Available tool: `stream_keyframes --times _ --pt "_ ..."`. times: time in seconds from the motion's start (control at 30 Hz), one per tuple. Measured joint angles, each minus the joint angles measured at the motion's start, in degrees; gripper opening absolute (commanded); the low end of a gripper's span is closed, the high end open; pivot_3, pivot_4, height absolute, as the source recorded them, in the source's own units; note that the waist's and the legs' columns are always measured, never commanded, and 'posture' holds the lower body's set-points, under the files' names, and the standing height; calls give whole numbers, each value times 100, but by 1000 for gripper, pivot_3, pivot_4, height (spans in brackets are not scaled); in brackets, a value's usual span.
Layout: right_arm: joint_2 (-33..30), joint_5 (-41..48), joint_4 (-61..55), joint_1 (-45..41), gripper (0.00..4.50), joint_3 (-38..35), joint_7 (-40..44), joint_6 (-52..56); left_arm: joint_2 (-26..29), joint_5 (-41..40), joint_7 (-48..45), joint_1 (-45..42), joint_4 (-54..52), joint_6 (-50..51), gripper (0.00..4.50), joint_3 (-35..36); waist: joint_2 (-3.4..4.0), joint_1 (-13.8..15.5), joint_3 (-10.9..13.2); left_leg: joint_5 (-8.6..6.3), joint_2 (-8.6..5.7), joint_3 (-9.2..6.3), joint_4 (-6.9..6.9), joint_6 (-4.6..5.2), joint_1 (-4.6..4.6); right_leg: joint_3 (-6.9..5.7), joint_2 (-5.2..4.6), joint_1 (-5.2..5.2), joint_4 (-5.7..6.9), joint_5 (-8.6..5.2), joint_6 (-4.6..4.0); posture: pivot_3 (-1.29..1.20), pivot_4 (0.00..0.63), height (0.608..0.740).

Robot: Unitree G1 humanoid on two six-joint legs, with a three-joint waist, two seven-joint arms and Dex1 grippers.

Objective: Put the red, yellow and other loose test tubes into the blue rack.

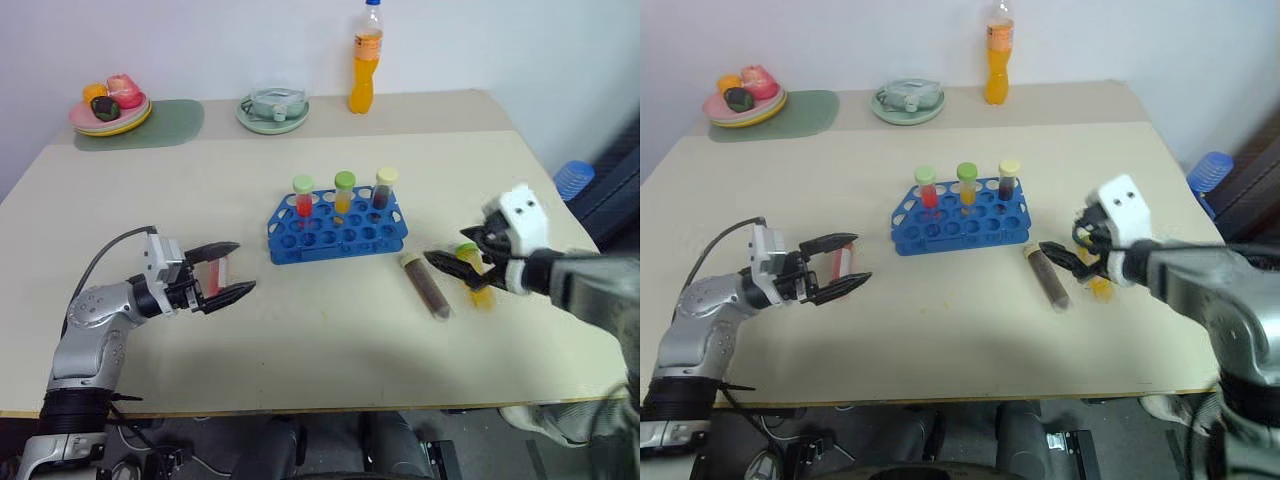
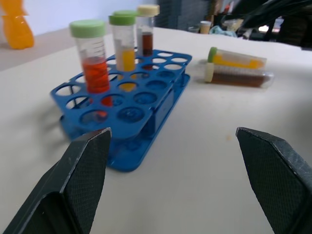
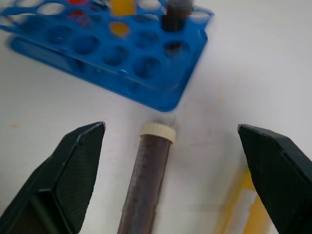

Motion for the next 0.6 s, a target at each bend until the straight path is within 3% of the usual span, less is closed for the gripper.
stream_keyframes --times 0.13,0.33,0.6 --pt "289 243 291 -182 4500 87 -314 838 5 60 -1 104 -41 -17 4205 -2 -2 32 -1 -5 -11 -3 3 9 -10 -8 -11 -1 -3 0 0 0 150 740" --pt "558 483 879 -17 4500 445 -1003 883 1 98 45 106 -43 -120 4205 -2 -1 -18 -1 -4 -6 3 6 8 -4 -7 -9 -3 3 1 1 0 150 740" --pt "972 660 1646 -662 4500 752 -1515 883 2 95 47 311 -192 -67 4205 -27 0 -44 0 -4 -6 5 6 8 -4 -5 -7 -5 4 1 1 0 150 740"
